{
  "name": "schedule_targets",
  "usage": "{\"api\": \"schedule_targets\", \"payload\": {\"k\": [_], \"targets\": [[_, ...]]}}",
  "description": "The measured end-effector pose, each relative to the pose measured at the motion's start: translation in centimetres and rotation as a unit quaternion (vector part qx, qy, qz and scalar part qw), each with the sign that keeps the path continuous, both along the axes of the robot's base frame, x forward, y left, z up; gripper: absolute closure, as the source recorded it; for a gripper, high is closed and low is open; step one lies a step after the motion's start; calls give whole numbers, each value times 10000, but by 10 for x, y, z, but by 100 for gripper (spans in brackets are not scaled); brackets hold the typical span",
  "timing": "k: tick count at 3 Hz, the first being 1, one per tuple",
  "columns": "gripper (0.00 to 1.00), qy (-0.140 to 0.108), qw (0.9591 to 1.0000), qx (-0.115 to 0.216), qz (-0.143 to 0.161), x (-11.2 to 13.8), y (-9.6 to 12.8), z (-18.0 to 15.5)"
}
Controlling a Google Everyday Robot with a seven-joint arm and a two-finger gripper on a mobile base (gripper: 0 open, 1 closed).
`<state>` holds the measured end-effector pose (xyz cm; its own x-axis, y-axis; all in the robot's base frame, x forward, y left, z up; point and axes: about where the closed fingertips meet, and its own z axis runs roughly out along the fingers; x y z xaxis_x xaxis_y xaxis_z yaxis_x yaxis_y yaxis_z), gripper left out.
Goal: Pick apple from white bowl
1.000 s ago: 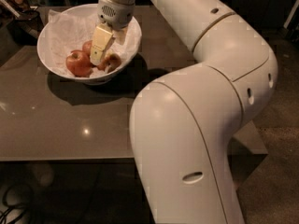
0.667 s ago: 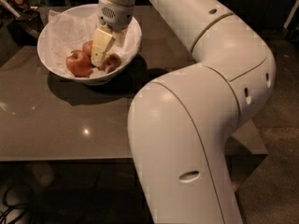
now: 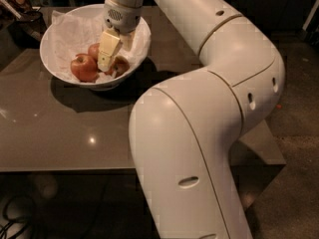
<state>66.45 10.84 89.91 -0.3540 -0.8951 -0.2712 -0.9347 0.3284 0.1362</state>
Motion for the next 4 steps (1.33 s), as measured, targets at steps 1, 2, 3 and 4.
{"api": "schedule_targets", "payload": {"k": [1, 2, 3, 4], "targets": [[21, 64, 10000, -2, 10, 3, 1, -7], [21, 145, 9999, -5, 6, 4, 2, -15], [21, 248, 9997, -20, -6, 2, 2, -23], [19, 370, 9993, -14, 0, -2, 3, -31]]}}
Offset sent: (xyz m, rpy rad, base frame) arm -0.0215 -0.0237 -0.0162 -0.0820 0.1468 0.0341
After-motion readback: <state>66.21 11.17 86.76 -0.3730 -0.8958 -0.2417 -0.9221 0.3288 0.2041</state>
